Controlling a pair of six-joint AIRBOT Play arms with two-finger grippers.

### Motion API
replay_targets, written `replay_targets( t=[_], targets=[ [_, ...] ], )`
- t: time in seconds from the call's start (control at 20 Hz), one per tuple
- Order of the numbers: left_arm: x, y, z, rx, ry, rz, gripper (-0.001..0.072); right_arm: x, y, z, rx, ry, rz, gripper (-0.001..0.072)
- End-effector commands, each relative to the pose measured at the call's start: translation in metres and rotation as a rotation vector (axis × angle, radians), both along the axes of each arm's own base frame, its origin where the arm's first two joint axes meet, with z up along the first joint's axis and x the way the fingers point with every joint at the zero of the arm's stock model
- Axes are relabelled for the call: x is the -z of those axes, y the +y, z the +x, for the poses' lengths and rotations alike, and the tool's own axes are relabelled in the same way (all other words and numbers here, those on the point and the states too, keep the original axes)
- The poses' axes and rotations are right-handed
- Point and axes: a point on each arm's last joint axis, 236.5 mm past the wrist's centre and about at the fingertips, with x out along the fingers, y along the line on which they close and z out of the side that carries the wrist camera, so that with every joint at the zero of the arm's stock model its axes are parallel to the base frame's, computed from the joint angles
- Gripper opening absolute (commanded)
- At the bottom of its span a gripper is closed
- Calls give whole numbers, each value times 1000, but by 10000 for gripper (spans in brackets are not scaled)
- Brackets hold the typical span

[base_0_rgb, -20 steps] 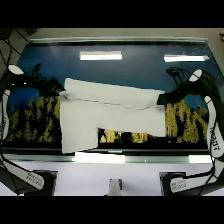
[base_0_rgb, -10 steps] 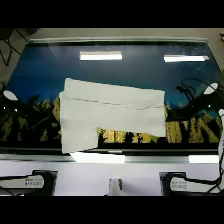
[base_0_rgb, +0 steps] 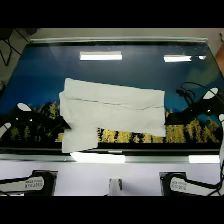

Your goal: Fold the shirts.

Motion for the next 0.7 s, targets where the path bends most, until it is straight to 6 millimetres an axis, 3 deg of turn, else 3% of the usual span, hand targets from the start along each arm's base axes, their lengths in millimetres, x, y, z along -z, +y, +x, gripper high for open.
replay_targets(
  t=[0.0,0.05,0.1,0.3,0.55,0.6,0.65],
  targets=[
    [9,-7,0,19,-8,16,325,10,6,-11,14,34,19,622],
    [7,-8,0,24,-7,13,147,16,12,-17,24,49,38,623],
    [4,-8,-1,42,-15,7,35,23,17,-22,37,61,56,623],
    [-7,-8,5,67,-56,5,35,50,28,-31,99,65,81,623],
    [-20,-7,12,65,-109,18,35,60,27,-24,158,65,76,614],
    [-22,-6,13,65,-116,19,34,61,33,-23,172,71,100,602],
    [-23,-6,13,65,-119,20,35,61,37,-20,183,72,124,497]
  ],
)
